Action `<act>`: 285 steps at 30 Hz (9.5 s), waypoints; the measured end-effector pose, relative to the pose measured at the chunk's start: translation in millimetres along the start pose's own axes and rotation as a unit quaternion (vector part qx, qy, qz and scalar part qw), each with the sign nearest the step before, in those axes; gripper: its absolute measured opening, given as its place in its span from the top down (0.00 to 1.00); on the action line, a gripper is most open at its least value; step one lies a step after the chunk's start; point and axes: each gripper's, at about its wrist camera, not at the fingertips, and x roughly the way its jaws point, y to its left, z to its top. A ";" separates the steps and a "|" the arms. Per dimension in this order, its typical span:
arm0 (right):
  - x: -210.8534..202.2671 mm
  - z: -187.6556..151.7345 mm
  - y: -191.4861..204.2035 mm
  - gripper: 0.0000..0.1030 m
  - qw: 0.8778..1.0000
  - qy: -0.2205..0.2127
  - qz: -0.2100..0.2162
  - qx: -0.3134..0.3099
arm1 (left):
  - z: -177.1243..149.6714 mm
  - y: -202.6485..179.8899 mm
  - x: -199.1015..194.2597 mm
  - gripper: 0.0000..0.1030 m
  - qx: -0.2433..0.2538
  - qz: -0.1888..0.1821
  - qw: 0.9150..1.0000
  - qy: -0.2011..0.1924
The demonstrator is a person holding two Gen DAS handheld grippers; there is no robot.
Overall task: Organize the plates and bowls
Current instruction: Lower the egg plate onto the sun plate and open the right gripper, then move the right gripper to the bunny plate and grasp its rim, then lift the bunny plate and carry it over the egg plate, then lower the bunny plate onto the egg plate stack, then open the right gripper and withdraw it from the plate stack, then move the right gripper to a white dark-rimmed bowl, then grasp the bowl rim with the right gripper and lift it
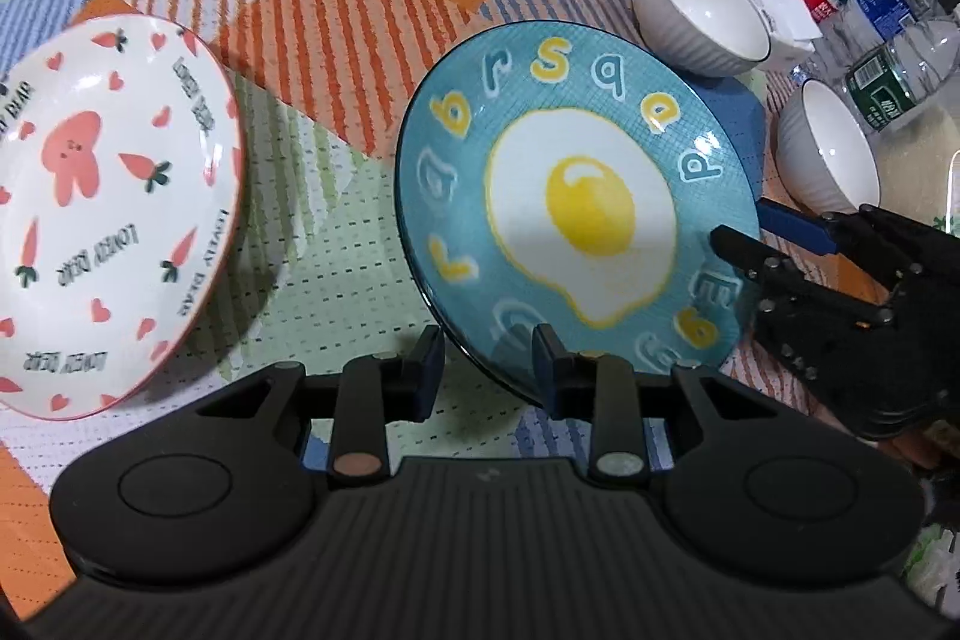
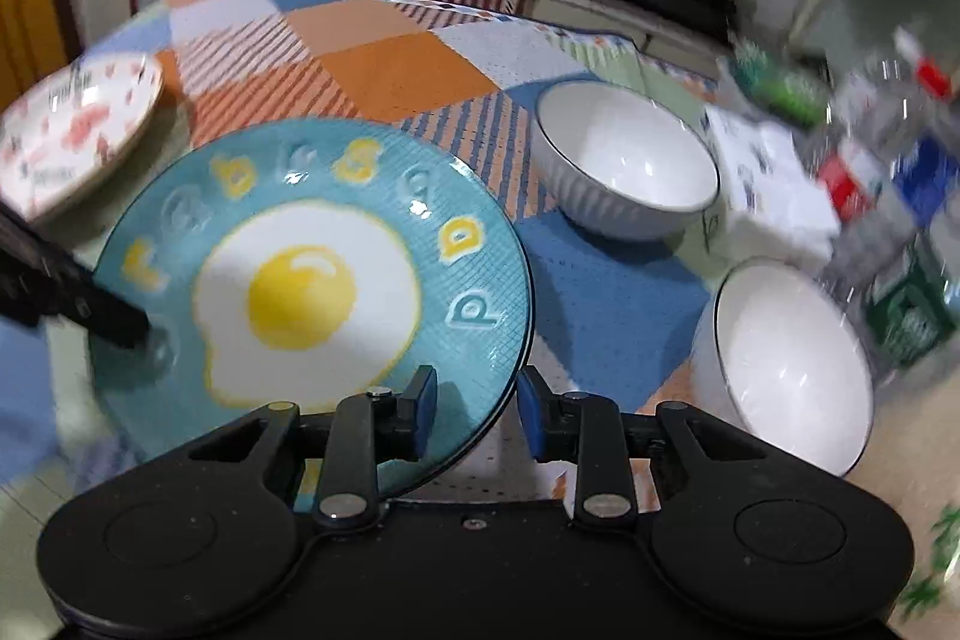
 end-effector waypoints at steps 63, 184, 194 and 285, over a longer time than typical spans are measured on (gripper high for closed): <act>-4.7 106.6 115.1 0.34 0.965 -0.107 0.240 -0.004 | -73.7 165.5 -137.7 0.07 -0.067 0.114 0.965 -0.228; -18.8 -1.4 -34.0 0.72 0.977 0.025 0.167 0.132 | -2.6 18.7 -18.4 0.77 0.030 -0.014 0.998 -0.059; -28.0 -3.9 6.6 0.69 0.999 0.009 0.046 0.006 | -3.2 19.8 -18.3 0.77 0.023 -0.021 0.998 -0.063; -80.3 -171.4 -137.5 0.87 0.989 0.006 0.111 0.098 | -115.7 -218.2 20.3 0.77 0.054 -0.057 0.997 0.018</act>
